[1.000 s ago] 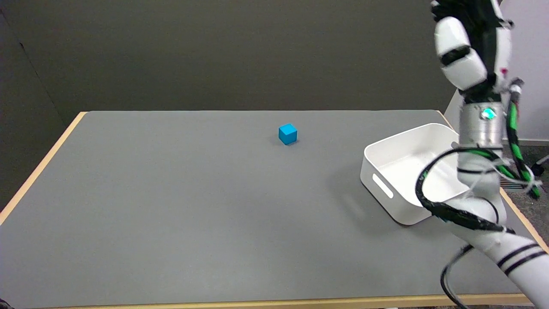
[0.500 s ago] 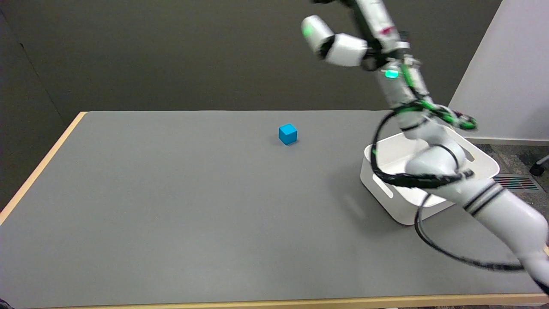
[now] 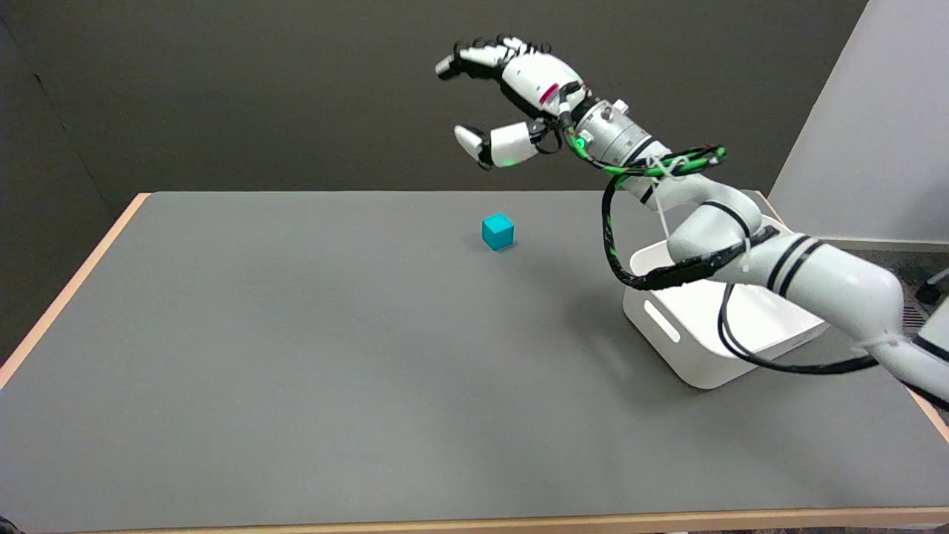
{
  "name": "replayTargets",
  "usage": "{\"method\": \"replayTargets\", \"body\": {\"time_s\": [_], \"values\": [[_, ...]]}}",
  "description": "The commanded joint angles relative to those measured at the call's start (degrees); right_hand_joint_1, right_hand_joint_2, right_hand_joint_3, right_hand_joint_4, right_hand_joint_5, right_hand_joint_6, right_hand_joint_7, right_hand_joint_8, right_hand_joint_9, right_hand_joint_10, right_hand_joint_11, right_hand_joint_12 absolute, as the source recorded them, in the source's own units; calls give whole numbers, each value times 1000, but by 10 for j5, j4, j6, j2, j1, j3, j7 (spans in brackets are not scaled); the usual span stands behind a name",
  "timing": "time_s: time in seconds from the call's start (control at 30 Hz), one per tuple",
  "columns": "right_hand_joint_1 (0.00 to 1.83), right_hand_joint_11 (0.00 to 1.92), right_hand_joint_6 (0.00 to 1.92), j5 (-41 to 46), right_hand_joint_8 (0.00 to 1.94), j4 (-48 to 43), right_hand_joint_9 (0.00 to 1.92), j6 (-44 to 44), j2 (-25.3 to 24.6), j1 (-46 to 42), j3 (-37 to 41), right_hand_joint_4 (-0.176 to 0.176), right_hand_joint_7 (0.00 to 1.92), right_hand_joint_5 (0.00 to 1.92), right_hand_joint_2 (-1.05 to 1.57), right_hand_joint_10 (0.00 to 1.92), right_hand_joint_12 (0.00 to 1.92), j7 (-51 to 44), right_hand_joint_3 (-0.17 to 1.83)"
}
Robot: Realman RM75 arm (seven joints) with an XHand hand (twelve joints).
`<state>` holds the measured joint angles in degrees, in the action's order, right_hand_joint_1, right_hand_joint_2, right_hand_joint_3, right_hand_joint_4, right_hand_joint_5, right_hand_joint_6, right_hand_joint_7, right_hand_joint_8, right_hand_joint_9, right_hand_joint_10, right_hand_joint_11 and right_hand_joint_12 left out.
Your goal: Pick up blue wooden cube.
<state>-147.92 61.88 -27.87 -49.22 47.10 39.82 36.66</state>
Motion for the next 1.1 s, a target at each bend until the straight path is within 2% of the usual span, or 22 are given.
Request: {"method": "replayTargets", "body": {"time_s": [0.03, 0.2, 0.33, 0.6, 0.8, 1.1], "values": [[462, 108, 579, -12, 366, -214, 286, 50, 2, 173, -259, 129, 310, 274, 630, 661, 1158, -113, 978], [443, 116, 565, -12, 362, -185, 279, 58, 32, 192, -328, 128, 303, 266, 625, 652, 1153, -74, 982], [437, 118, 555, -12, 360, -124, 278, 58, 67, 204, -376, 126, 302, 263, 623, 650, 1157, -44, 982], [443, 125, 550, -11, 401, -48, 307, 15, 119, 156, -334, 113, 342, 266, 632, 684, 1176, -43, 980], [453, 157, 544, -11, 416, -37, 338, -14, 111, 133, -323, 104, 377, 278, 653, 725, 1192, -13, 952], [455, 165, 542, -11, 422, -62, 341, -3, 76, 131, -329, 103, 382, 278, 649, 731, 1201, -13, 950]]}}
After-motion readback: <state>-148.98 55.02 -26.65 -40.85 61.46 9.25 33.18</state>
